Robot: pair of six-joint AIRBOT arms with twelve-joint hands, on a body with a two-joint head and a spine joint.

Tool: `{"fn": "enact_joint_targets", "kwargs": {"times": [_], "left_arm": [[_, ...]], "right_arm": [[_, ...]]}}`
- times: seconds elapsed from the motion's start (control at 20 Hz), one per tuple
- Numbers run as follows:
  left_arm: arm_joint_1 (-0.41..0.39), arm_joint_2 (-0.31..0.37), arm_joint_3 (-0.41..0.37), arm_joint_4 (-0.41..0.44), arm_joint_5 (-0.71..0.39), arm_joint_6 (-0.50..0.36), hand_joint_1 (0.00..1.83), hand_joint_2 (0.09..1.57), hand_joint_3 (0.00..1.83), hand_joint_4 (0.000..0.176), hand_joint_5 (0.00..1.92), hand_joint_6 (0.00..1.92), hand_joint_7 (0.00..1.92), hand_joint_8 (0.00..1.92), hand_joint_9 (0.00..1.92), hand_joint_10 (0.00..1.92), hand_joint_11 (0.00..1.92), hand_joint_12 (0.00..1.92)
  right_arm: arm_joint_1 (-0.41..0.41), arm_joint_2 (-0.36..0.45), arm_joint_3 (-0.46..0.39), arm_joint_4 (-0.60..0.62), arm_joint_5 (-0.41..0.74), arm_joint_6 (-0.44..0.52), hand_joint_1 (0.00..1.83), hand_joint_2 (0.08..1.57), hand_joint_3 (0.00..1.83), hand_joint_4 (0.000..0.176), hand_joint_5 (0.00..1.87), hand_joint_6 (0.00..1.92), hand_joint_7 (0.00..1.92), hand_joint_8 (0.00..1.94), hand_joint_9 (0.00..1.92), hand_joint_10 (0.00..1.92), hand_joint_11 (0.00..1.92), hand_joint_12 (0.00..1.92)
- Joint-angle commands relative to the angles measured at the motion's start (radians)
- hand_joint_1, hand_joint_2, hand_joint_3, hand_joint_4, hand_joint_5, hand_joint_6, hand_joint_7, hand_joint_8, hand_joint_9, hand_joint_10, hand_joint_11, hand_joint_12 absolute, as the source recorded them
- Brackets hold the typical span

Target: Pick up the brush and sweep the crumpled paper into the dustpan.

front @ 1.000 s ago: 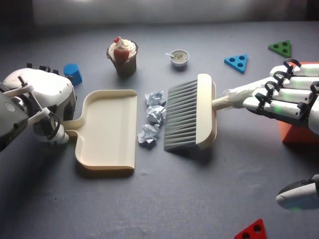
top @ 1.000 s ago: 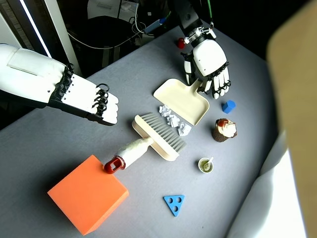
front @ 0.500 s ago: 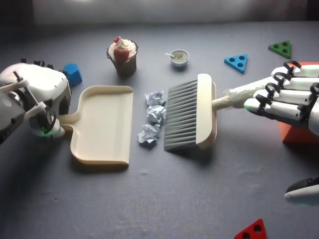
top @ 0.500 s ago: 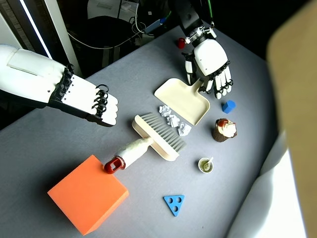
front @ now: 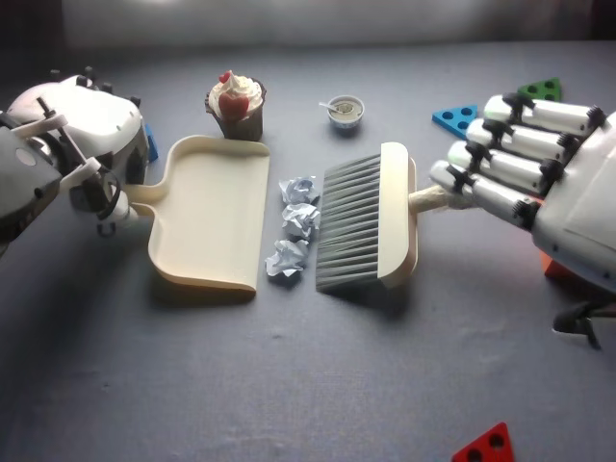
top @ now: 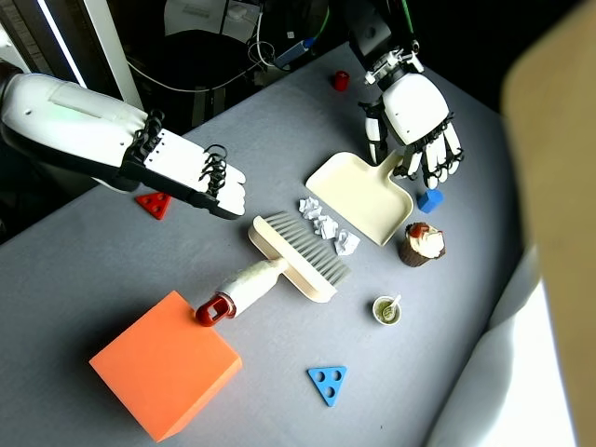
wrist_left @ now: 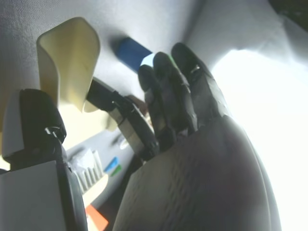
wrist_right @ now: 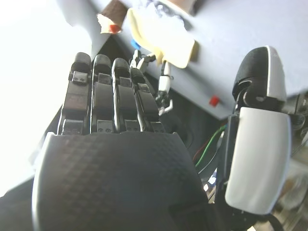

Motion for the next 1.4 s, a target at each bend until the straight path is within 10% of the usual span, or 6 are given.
{"fn": "enact_joint_targets", "kwargs": {"times": [0.0,0.25,0.3,0.45,1.0,1.35], "left_arm": [[-0.011,-0.003,0.005,0.044,-0.065,-0.003,1.11,1.06,0.00,0.034,1.11,0.76,0.52,0.01,0.48,0.01,0.08,0.68],[-0.020,0.001,0.001,0.054,-0.055,-0.019,1.11,1.06,0.00,0.022,1.10,0.77,0.51,0.00,0.46,0.00,0.05,0.78],[-0.021,0.001,0.002,0.053,-0.055,-0.023,1.09,1.06,0.00,0.065,1.10,0.78,0.51,0.00,0.47,0.00,0.06,0.79],[-0.029,0.000,0.013,0.047,-0.054,-0.030,1.08,1.07,0.00,0.094,1.09,0.80,0.53,0.00,0.47,0.00,0.05,0.81],[-0.041,-0.002,0.031,0.055,-0.031,-0.030,1.11,1.06,0.00,0.024,1.10,0.78,0.50,0.00,0.47,0.01,0.02,0.83],[-0.044,-0.009,0.025,0.068,-0.028,-0.035,1.08,1.07,0.00,0.077,1.08,0.82,0.46,0.00,0.42,0.01,0.04,0.83]], "right_arm": [[-0.001,-0.007,0.001,-0.027,-0.194,-0.036,0.96,0.84,0.00,0.000,0.10,0.01,0.15,0.01,0.16,0.01,0.17,0.01],[-0.094,-0.132,0.033,-0.068,-0.444,-0.098,0.99,0.85,0.00,0.000,0.11,0.01,0.13,0.00,0.13,0.00,0.13,0.00],[-0.099,-0.152,0.041,-0.068,-0.470,-0.106,0.96,0.86,0.00,0.000,0.10,0.00,0.13,0.00,0.14,0.00,0.15,0.01],[-0.102,-0.215,0.081,-0.068,-0.550,-0.122,0.98,0.87,0.01,0.000,0.07,0.00,0.08,0.00,0.10,0.00,0.15,0.01],[-0.165,-0.434,0.273,-0.089,-0.640,-0.124,1.01,0.90,0.00,0.000,0.01,0.00,0.00,0.00,0.02,0.01,0.12,0.01],[-0.188,-0.506,0.358,-0.066,-0.698,-0.079,1.01,0.90,0.00,0.000,0.02,0.01,0.00,0.00,0.04,0.01,0.14,0.01]]}}
